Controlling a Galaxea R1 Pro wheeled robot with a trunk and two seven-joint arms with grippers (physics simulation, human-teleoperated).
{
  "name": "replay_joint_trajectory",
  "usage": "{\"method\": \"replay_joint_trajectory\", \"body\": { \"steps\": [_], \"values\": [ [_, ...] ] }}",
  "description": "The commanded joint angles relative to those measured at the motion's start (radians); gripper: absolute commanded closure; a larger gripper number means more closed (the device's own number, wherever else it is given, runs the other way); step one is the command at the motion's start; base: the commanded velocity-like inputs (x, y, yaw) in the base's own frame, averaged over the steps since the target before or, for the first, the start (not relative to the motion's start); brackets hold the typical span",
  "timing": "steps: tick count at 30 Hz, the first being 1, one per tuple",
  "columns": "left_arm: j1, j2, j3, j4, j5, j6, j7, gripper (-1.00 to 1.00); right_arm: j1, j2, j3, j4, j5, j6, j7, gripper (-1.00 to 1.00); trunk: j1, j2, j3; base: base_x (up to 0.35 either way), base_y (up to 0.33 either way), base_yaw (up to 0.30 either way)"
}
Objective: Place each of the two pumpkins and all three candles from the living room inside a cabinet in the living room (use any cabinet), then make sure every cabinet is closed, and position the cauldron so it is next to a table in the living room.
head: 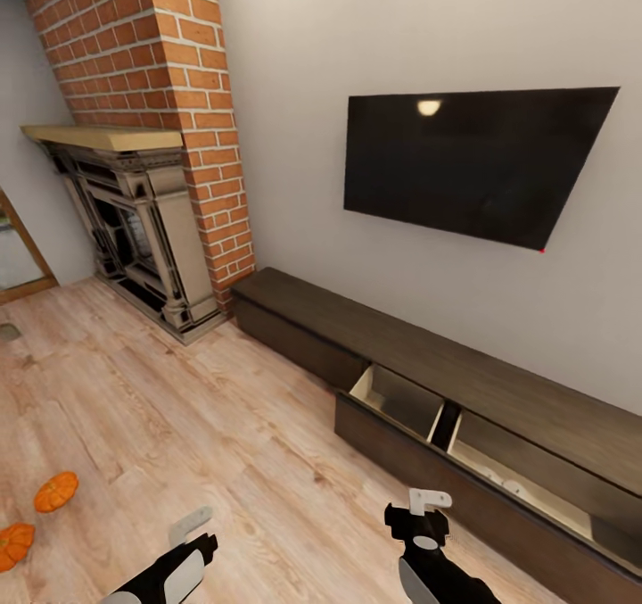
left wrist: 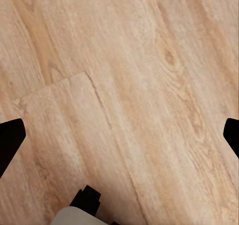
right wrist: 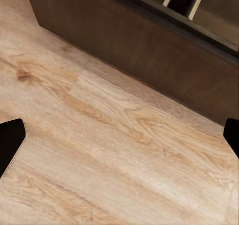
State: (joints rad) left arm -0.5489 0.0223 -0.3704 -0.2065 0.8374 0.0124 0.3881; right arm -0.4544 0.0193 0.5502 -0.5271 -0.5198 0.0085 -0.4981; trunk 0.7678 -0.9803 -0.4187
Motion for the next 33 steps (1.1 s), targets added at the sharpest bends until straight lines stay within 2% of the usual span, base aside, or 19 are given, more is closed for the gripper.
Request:
{"method": "replay_joint_trajectory", "body": {
  "steps": [1,15,33],
  "values": [
    [0.000,0.001,-0.008,-0.002,0.008,0.001,0.006,-1.00,-0.001,-0.001,0.008,-0.001,-0.008,0.001,-0.008,-1.00,0.000,-0.001,0.000,0.159,0.000,0.204],
    [0.000,-0.001,-0.008,-0.002,0.007,0.000,0.006,-1.00,-0.001,0.002,0.008,-0.001,-0.008,0.001,-0.008,-1.00,0.000,-0.001,0.018,0.156,0.000,0.204],
    [0.000,-0.007,-0.008,-0.002,0.006,0.000,0.006,-1.00,-0.001,0.011,0.009,-0.001,-0.008,0.002,-0.008,-1.00,0.000,-0.001,0.038,0.008,0.000,0.184]
  ]
}}
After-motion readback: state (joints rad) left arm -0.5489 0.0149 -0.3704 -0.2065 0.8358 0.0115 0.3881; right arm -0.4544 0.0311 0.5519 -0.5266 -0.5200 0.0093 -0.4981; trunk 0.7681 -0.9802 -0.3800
